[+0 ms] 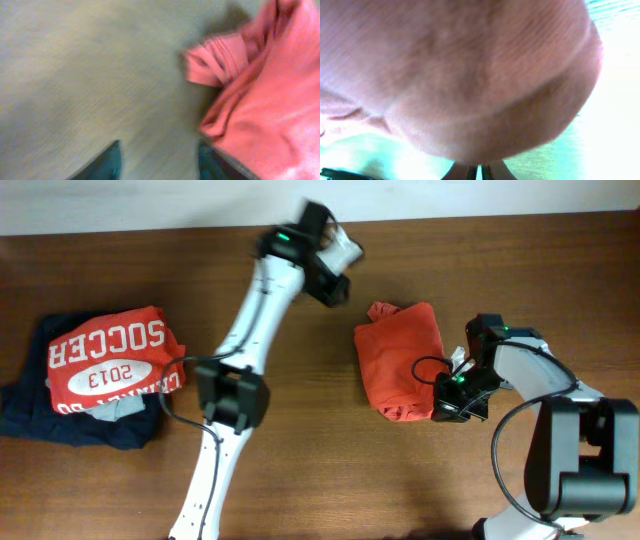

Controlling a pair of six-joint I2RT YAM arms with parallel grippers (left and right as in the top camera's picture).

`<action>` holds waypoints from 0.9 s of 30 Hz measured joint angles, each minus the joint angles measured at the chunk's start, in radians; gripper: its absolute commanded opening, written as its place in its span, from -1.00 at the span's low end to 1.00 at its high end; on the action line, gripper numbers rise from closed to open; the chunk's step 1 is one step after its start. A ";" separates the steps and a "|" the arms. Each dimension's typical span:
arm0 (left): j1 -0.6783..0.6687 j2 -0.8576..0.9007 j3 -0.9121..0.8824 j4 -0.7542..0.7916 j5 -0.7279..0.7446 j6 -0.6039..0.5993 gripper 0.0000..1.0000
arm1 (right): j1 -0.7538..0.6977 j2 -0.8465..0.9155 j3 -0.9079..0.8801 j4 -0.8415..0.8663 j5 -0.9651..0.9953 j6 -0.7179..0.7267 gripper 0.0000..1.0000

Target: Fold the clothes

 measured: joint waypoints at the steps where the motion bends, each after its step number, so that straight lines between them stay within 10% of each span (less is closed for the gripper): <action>1: 0.015 0.000 0.042 -0.024 0.000 -0.005 0.13 | 0.000 -0.010 0.000 0.003 -0.005 -0.011 -0.76; 4: 0.058 -0.001 0.200 -0.117 0.003 -0.013 0.27 | 0.000 -0.076 0.000 0.019 -0.052 -0.069 -0.62; 6: 0.060 -0.014 0.246 -0.166 0.019 -0.016 0.33 | 0.000 -0.148 0.001 0.035 -0.092 -0.110 0.22; 9: 0.047 -0.021 0.252 -0.235 0.066 -0.020 0.33 | -0.001 -0.256 0.006 0.068 -0.125 -0.137 0.87; 16: 0.033 -0.021 0.238 -0.324 0.111 -0.031 0.34 | -0.128 -0.322 0.023 0.197 -0.161 -0.136 0.98; 19: 0.034 -0.021 0.238 -0.355 0.104 -0.031 0.37 | -0.189 -0.255 0.023 0.203 -0.169 -0.134 0.61; 23: 0.034 -0.035 0.235 -0.357 -0.001 -0.033 0.51 | -0.187 -0.158 0.023 0.231 -0.334 -0.193 -0.75; 27: 0.047 -0.091 0.232 -0.357 -0.080 -0.034 0.64 | -0.140 -0.155 0.025 0.340 -0.400 -0.100 -0.92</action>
